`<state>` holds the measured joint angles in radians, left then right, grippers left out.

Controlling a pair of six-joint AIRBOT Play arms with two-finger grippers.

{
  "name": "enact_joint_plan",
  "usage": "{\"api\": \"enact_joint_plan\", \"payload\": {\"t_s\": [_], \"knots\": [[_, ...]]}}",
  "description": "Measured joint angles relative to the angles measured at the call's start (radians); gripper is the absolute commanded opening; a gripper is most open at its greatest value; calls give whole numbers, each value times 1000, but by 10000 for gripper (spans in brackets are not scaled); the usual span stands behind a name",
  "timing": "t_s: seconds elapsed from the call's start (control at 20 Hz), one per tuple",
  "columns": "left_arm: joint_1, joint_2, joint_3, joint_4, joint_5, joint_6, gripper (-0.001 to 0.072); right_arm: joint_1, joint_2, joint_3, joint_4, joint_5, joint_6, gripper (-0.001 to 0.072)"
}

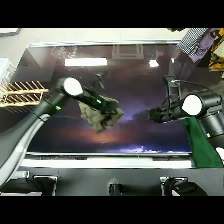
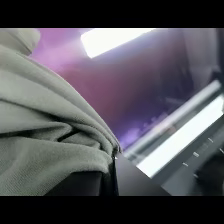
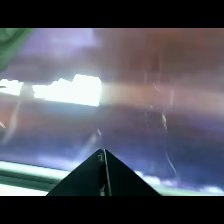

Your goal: Fold the clothes and pants, and hang the long-sleeved shirts on hangers.

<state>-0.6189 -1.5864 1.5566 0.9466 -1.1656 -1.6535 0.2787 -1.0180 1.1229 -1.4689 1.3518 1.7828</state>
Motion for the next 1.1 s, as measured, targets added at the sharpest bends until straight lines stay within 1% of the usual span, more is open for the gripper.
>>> {"api": "enact_joint_plan", "payload": {"t_s": [0.1, 0.2, 0.25, 0.3, 0.35, 0.4, 0.45, 0.6, 0.65, 0.7, 0.75, 0.85, 0.95, 1.0, 1.05, 1.1], "knots": [[-82, -41, 0, -13, 40, -8, 17, 0, 8, 0, -44, 55, 18, 37], [-138, -95, 0, -19, 71, -14, 18, 0, 14, 0, -95, 99, 38, 37], [-155, -119, 0, -24, 77, -22, 30, 0, 16, 0, -117, 112, 47, 36], [-163, -134, 0, -28, 82, -23, 144, 0, 17, 0, -137, 126, 52, 36], [-163, -142, 0, -32, 85, -24, 302, 0, 18, 0, -151, 134, 59, 37], [-155, -142, 0, -36, 84, -25, 434, 0, 19, 0, -158, 133, 64, 37], [-138, -134, 0, -37, 77, -18, 459, 0, 19, 0, -160, 133, 76, 37], [-55, -66, 0, -13, 7, 19, 478, -5, 19, 1, -137, 81, 134, 38], [-18, -30, 0, 13, -21, 29, 478, -14, 19, 5, -119, 57, 152, 59], [18, 7, 0, 45, -49, 36, 478, -36, 19, 13, -104, 33, 168, 59], [60, 49, 0, 82, -77, 41, 478, -69, 19, 23, -89, 13, 181, 82], [144, 131, 1, 143, -119, 48, 475, -174, 18, 43, -31, -31, 189, 103], [228, 201, 1, 186, -145, 50, 475, -309, 7, 52, 76, -64, 140, 215], [264, 228, 1, 196, -149, 53, 475, -375, -7, 52, 149, -71, 91, 306], [301, 249, 1, 208, -159, 54, 475, -433, -27, 45, 220, -72, 34, 324], [332, 264, 1, 216, -161, 55, 475, -475, -50, 34, 276, -71, -21, 324]]}}
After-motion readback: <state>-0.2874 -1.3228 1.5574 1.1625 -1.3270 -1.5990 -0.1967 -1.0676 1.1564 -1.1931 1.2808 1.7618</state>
